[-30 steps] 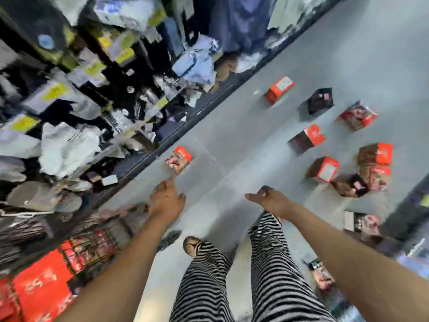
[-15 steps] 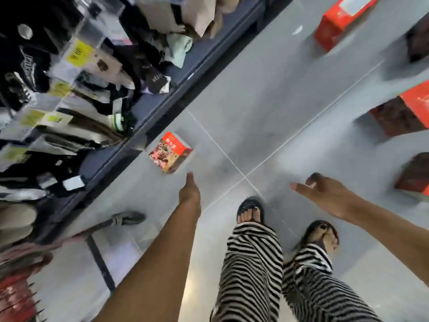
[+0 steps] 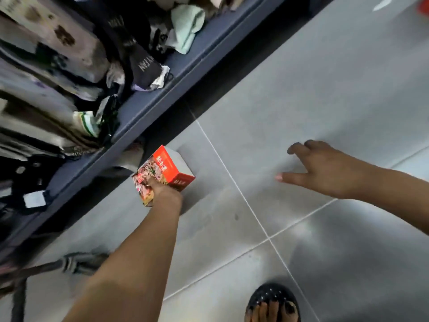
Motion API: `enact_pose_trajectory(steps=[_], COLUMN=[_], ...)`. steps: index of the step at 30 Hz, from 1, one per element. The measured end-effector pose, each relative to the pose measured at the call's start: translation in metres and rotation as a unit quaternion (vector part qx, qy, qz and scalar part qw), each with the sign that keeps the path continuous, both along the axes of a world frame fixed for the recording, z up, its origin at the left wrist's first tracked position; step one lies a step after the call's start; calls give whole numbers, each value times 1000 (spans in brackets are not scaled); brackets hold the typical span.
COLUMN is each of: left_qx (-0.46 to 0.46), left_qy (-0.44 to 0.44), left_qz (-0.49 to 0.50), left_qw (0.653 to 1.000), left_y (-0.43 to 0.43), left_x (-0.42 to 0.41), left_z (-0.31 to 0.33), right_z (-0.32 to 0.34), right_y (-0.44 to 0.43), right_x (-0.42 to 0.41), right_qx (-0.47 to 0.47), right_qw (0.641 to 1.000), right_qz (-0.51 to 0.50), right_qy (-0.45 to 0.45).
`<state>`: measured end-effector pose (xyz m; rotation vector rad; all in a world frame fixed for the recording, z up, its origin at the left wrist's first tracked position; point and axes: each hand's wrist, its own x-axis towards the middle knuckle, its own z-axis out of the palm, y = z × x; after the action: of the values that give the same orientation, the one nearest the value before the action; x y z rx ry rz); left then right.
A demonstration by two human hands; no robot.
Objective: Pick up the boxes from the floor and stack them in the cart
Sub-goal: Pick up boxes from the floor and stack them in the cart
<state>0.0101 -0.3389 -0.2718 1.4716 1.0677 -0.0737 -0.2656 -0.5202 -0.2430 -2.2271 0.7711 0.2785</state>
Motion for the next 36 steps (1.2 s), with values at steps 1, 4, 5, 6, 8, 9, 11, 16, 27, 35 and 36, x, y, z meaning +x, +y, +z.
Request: enact_pose_trajectory(steps=[1,4,5,6,8,9,11,16,27,35,36], left_qx=[-1,-4,-11,-28,-70,-80,-68,66,317,237,223], left_qy=[-10,-17,-28,-39,-67,-88,-121,-250,-456,-497,-492], left_qz=[9,-54,-74,-92,-142,-156,-195,-380,-731,-793,-798], left_qw=[1000,998,997,995,985,981,971,888,396,261,268], left_y=[2,-3,-3,-3,0,0,-5,-37,-179,-227,-228], left_x=[9,13,18,24,28,30,26,-3,-186,-288,-292], left_z=[-9,1,2,0,1,-2,-8,2,66,65,62], right_z=[-2,-9,-10,-10,-10,-10,-12,-19,3,16,10], right_y=[-4,-13,-15,-18,-22,-23,-24,-28,-45,-33,-29], right_x=[4,9,8,6,-4,-10,-22,-55,-179,-298,-306], right_qx=[-13,-43,-45,-42,-27,-20,-11,-22,-124,-119,-73], right_qw=[1000,998,997,998,999,1000,1000,998,977,821,771], right_qz=[17,56,58,52,23,10,-2,-10,-152,-559,-633], right_qy=[0,2,1,1,0,1,11,62,88,3,-1])
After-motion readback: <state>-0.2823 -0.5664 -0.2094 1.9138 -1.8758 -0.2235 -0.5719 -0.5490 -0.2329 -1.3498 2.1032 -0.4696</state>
